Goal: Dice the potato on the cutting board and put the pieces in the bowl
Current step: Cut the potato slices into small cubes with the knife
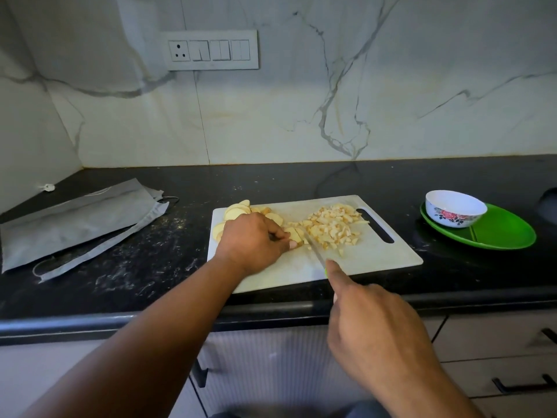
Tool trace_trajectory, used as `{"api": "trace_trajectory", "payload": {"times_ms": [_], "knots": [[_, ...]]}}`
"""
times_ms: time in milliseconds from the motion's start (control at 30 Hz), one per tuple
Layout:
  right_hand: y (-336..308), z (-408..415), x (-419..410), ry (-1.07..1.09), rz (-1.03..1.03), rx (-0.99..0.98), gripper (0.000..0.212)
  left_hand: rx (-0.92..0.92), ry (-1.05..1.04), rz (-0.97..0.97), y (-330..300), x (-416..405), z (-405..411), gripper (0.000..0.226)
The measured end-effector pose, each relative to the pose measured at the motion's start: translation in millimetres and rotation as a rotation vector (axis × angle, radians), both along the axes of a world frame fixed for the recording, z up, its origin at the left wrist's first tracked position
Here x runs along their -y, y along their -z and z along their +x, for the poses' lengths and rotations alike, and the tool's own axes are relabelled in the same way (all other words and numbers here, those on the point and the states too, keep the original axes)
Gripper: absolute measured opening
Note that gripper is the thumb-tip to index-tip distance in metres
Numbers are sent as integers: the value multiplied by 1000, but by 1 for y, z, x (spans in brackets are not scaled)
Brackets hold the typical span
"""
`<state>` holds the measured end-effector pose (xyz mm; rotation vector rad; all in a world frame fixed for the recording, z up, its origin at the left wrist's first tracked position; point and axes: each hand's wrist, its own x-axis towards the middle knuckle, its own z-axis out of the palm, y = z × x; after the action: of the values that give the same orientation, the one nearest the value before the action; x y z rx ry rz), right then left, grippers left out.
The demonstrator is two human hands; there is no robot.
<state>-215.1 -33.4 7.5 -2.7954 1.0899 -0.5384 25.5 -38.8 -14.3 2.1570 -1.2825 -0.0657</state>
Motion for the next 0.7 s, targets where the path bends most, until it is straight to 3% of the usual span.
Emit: {"api": "trace_trajectory", "payload": {"times_ms": [133, 400, 700], "knots": [[-10, 29, 19, 46, -7, 48, 66, -68, -11, -11, 2, -1, 3, 21], [-7, 66, 34, 14, 18, 49, 62, -30, 31, -21, 2, -2, 5, 15], [-19, 71, 36, -10, 13, 30, 43, 28, 32, -30, 6, 0, 8, 16]]}}
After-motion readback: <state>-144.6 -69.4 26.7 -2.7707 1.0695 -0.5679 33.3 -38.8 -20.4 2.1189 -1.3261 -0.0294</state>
